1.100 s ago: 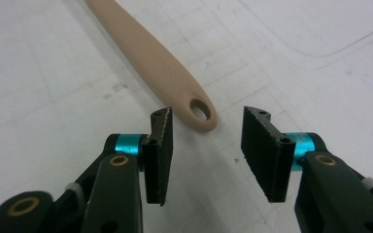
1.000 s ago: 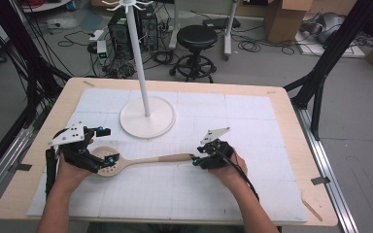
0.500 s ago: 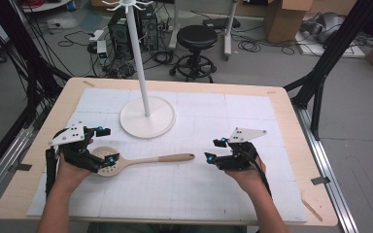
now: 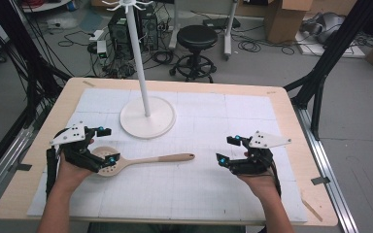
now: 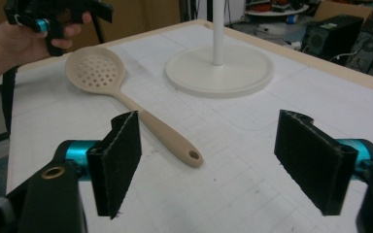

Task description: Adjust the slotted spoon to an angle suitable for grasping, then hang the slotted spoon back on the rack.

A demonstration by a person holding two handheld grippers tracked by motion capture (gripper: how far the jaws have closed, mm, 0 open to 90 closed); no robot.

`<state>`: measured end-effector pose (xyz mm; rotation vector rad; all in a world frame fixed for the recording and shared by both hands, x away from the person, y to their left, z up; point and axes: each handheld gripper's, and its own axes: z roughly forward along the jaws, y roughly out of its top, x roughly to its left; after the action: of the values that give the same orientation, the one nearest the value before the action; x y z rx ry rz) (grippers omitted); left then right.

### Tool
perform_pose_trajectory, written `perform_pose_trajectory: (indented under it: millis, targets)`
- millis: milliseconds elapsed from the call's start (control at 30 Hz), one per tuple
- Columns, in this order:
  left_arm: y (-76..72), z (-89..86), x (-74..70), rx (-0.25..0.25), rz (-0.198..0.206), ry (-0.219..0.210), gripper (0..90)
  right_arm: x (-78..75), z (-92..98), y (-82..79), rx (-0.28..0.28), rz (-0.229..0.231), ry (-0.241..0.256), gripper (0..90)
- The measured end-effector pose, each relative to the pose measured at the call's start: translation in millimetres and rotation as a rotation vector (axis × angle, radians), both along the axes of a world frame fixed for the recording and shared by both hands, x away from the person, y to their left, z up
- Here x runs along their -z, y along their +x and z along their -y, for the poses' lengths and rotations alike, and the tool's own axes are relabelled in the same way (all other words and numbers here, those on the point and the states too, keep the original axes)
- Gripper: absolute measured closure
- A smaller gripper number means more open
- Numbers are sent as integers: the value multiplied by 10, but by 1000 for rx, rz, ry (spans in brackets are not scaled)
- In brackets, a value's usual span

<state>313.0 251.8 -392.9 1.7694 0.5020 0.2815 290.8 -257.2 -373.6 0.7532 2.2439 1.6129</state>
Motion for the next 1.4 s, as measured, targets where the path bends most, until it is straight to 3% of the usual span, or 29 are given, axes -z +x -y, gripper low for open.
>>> perform_pose_trajectory:
  millis: [500, 733, 833, 1033, 1400]
  targets:
    - [-17, 28, -11, 14, -1, 8, 17, -13, 116, 28, 52, 48, 60, 116]
    - [-6, 42, 2, 17, -8, 12, 17, 10, 142, 29, 68, 36, 60, 95]
    - [-12, 36, -5, 16, -5, 11, 17, 23, 136, 36, 88, 46, 56, 25]
    - [-15, 39, -9, 21, -5, 5, 17, -3, 121, 35, 90, 64, 52, 24]
    - [-10, 76, -6, 31, -21, 9, 17, 10, 129, 37, 100, 58, 38, 24]
